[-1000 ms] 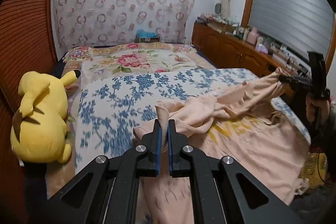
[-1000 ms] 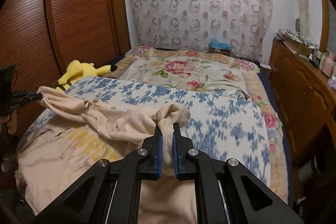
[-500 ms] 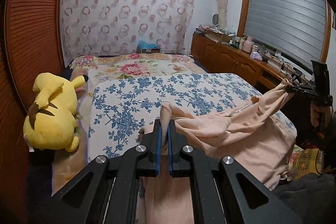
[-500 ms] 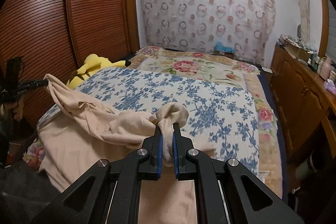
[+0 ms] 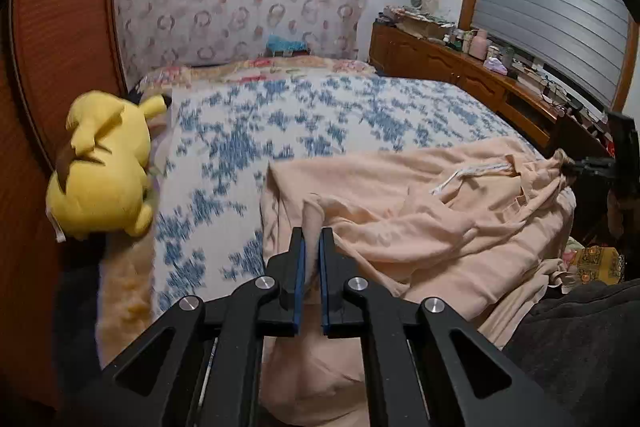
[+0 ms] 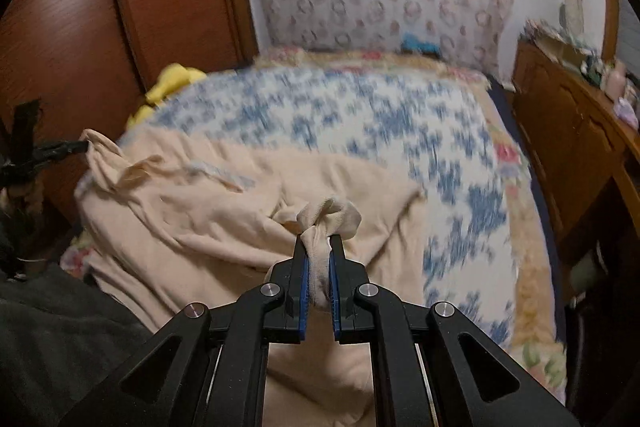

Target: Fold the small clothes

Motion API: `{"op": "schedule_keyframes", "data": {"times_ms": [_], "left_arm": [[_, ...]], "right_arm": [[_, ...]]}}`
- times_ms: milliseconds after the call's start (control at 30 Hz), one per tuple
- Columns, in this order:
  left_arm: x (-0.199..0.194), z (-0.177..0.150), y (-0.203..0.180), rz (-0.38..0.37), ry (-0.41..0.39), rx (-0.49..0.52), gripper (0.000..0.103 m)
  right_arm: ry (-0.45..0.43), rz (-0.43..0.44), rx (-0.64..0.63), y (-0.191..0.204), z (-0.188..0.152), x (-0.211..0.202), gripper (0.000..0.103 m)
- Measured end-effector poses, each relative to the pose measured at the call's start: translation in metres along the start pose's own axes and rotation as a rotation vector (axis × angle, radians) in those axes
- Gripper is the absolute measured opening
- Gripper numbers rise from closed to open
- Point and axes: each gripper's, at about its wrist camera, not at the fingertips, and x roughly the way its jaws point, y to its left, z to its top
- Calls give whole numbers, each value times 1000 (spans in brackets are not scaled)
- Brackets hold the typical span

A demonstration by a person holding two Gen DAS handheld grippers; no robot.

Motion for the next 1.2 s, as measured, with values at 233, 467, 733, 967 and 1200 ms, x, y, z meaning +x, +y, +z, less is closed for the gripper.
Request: {"op": "schedule_keyframes", "data": {"times_ms": [233,467,733,967,1200], "left_arm": [[-4,-9,2,40,-18,-9,6],[-29,6,3,91,-127,25,9],[-25,45,8,81,-173,50,48],[23,62,9,72,-97,50,67],[74,71,24,75,21,21,67]], "right_arm": [[29,-4,14,-2,-3,15,8],[-31,-31,-22,4,4,-4,13],[-115,-22,-26,1,27,-20,39],[-73,-19,-2,-21,35,28,41],[6,-34,61,-40,43,79,41]]}}
